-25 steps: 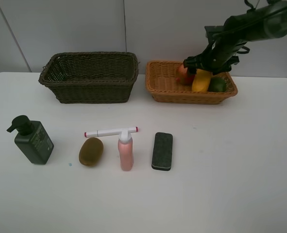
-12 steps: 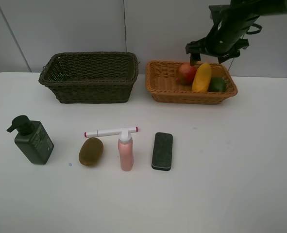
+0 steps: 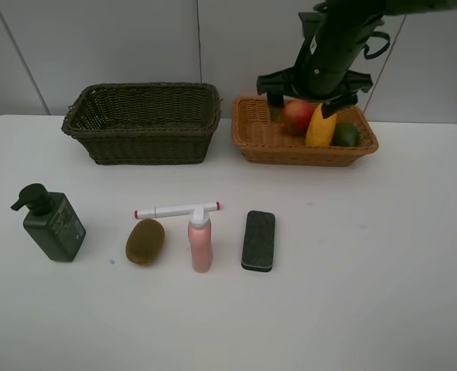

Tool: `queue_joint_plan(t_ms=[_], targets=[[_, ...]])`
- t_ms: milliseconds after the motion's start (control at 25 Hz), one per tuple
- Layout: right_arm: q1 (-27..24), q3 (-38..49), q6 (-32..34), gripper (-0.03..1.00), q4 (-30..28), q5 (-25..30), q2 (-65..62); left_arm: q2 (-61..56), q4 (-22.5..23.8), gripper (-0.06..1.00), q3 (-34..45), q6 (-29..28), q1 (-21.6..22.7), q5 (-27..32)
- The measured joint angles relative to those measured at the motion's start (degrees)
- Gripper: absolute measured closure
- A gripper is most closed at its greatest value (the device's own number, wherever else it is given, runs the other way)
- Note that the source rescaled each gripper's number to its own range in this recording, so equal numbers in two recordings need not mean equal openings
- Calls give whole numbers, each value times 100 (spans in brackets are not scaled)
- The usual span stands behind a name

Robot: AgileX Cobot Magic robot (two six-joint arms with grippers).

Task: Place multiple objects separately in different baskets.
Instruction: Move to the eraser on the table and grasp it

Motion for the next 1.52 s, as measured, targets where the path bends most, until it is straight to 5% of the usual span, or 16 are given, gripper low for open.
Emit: queue_joint_plan(t_ms=[720,1520], targets=[[587,1706,184,-3,1459,-875,36,0,0,-6,0,0,0,0],[849,1730,192,-3,1770,-969,878,0,0,-6,0,0,0,0]])
